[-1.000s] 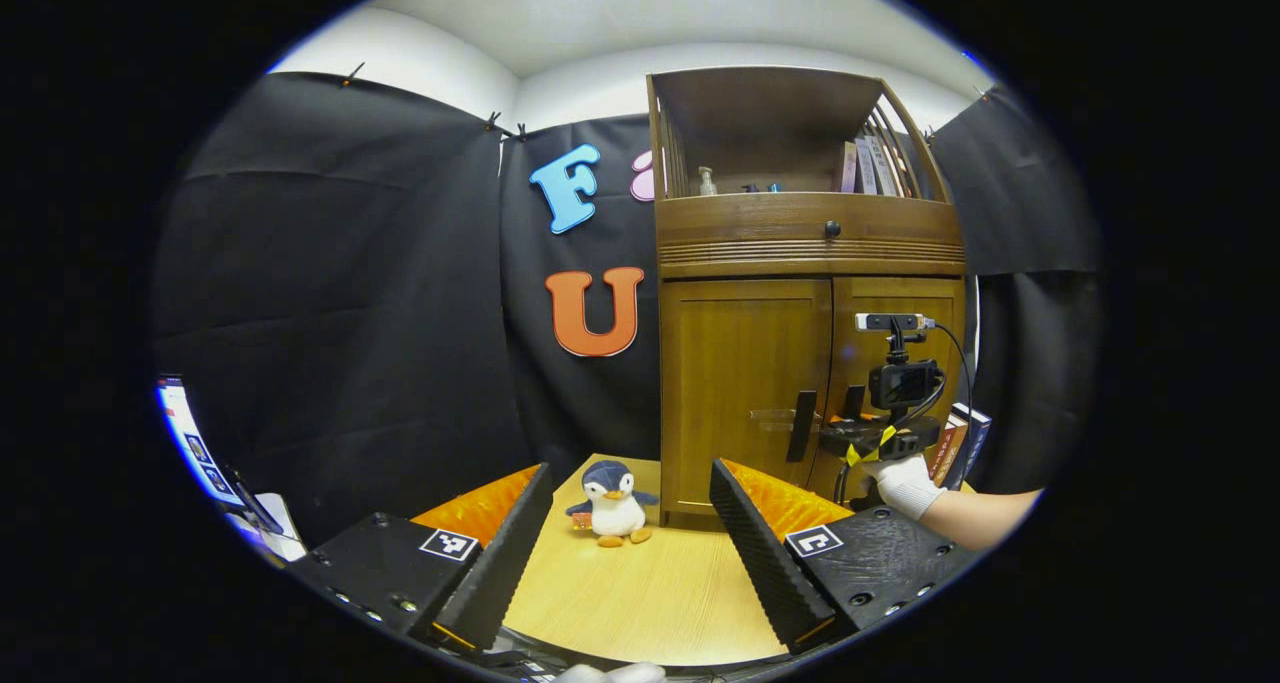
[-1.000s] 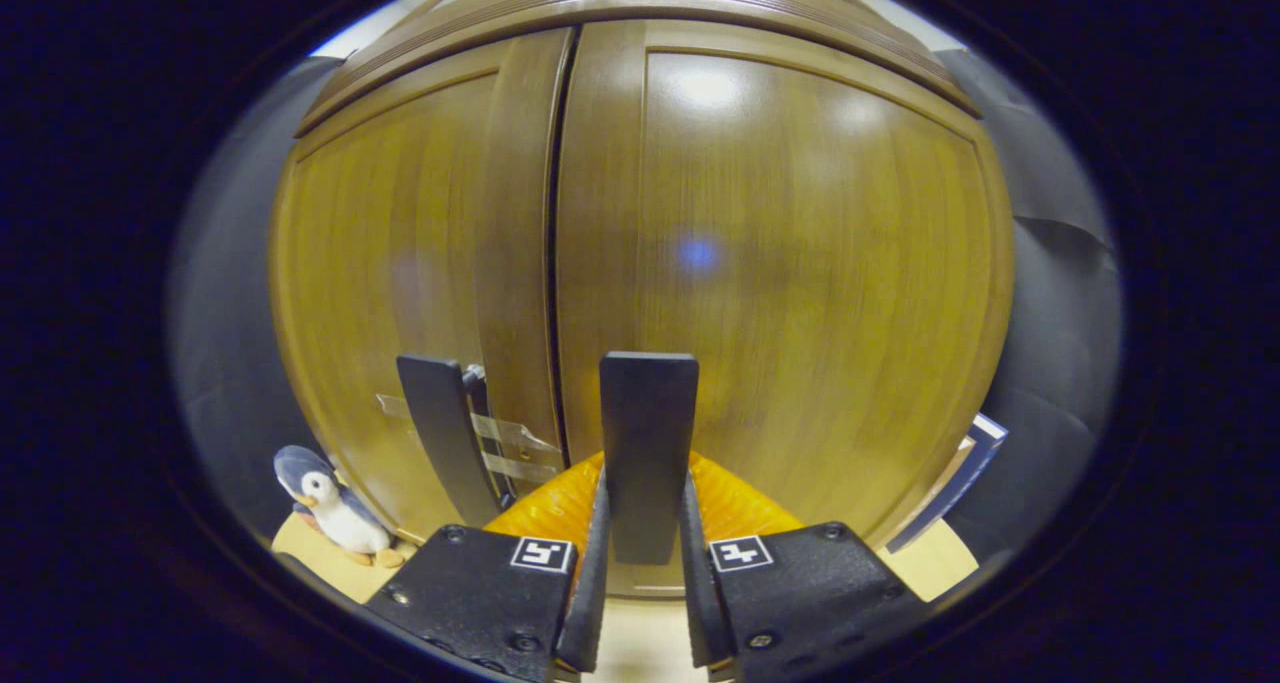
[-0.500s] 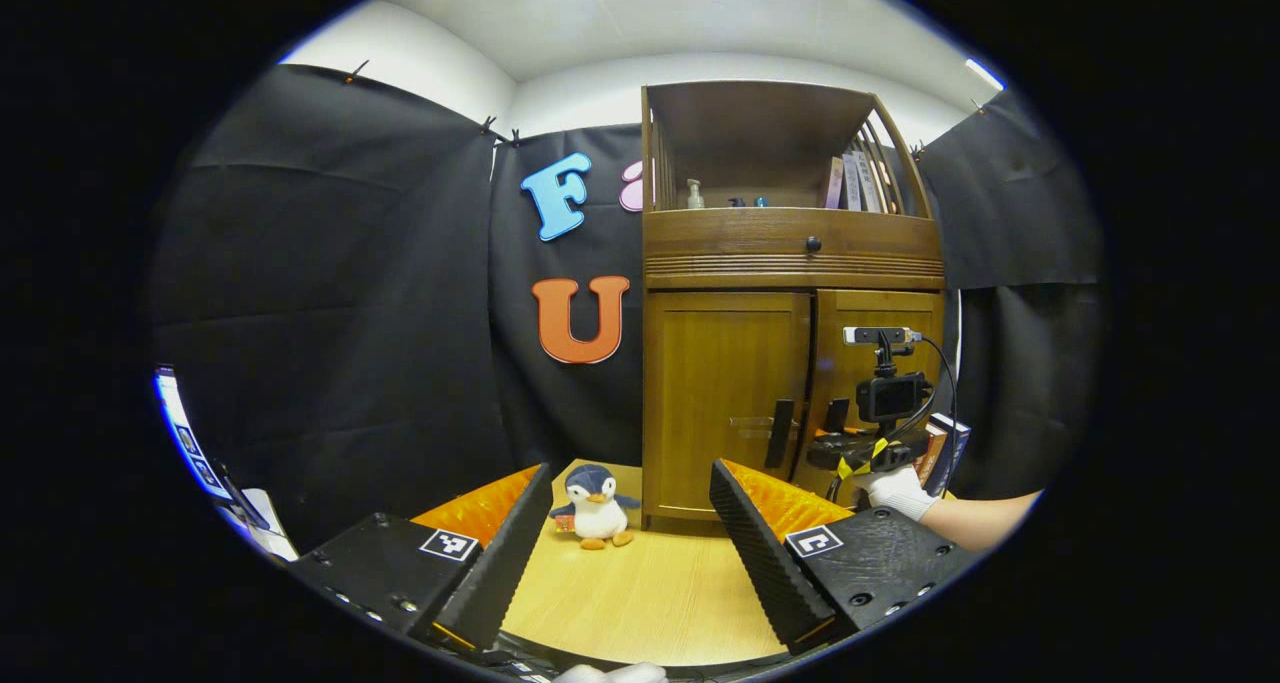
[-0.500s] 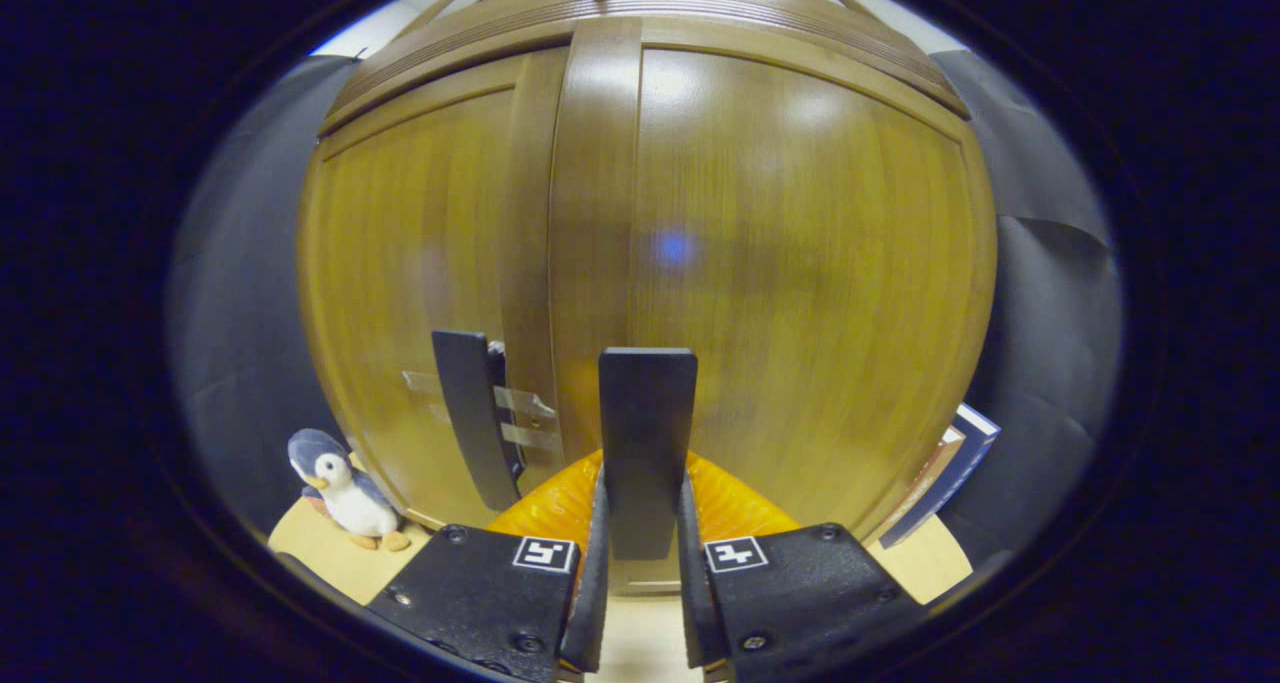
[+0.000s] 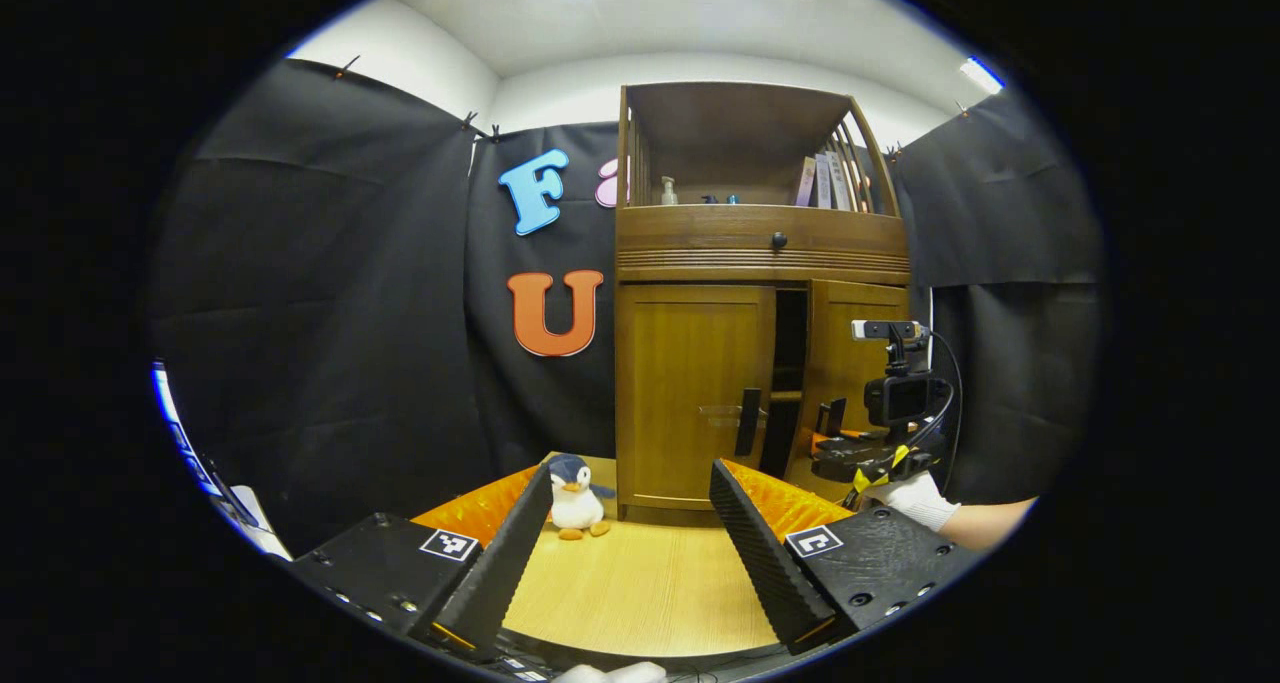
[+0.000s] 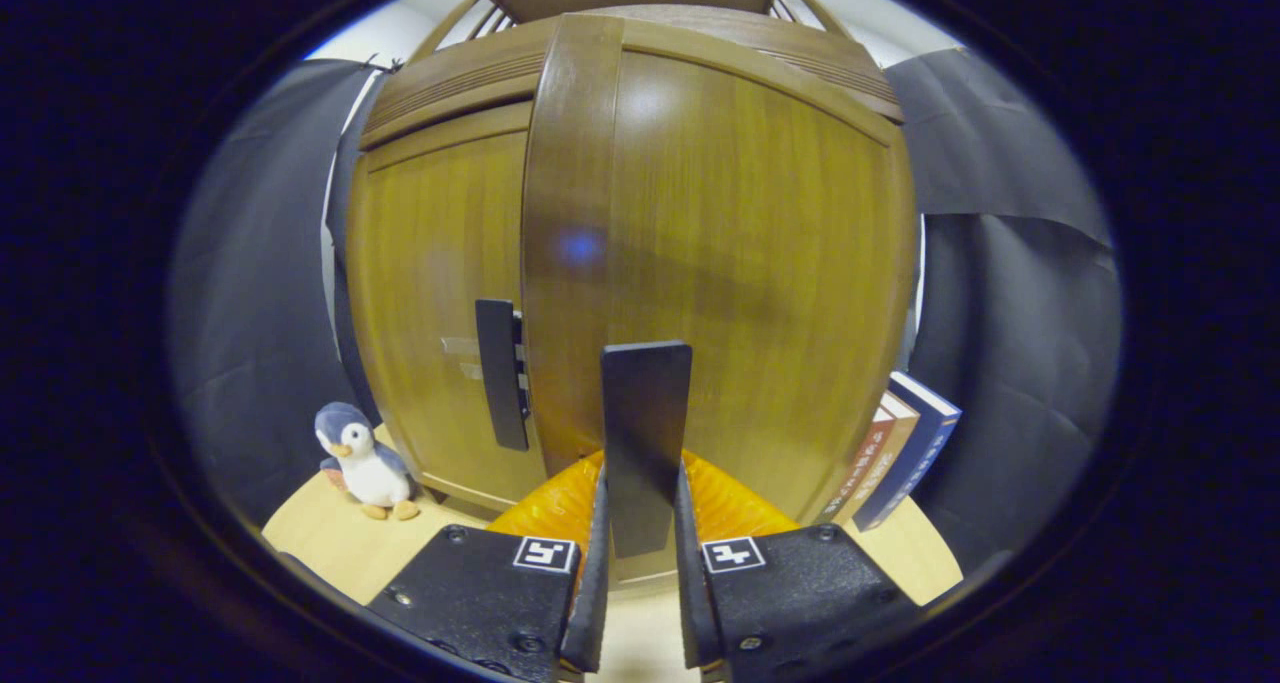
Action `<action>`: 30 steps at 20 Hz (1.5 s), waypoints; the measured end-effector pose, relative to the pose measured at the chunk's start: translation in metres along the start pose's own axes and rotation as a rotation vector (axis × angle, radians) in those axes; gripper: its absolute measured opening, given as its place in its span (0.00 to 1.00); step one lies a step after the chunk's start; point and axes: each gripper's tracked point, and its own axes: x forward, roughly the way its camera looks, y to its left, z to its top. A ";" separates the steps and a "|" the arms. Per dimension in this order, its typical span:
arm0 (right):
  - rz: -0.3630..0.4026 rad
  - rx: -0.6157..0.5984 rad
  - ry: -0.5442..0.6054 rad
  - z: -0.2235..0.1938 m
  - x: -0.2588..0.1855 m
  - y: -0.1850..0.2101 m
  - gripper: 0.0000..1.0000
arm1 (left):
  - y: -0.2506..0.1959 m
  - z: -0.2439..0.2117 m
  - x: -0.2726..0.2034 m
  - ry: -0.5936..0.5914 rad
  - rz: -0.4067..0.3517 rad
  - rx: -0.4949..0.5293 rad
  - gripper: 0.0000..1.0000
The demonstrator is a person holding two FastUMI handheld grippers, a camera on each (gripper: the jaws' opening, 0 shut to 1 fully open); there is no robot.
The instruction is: Open the right door of the double-door shoe cabinet with the right hand, and open the left door with the left hand.
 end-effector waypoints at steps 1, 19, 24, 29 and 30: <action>0.000 0.000 0.000 -0.003 -0.007 -0.004 0.33 | -0.002 0.000 0.001 0.001 -0.012 0.000 0.95; -0.025 0.053 0.008 -0.027 -0.086 -0.077 0.22 | -0.063 -0.002 0.008 -0.006 -0.210 0.024 0.96; -0.003 0.040 0.003 -0.030 -0.094 -0.096 0.19 | -0.094 -0.006 0.012 0.007 -0.231 0.027 0.96; 0.019 0.031 0.010 -0.035 -0.101 -0.123 0.17 | -0.130 -0.002 0.014 0.022 -0.234 0.039 0.96; 0.029 0.028 0.013 -0.035 -0.103 -0.130 0.16 | -0.138 -0.003 0.014 0.028 -0.233 0.044 0.96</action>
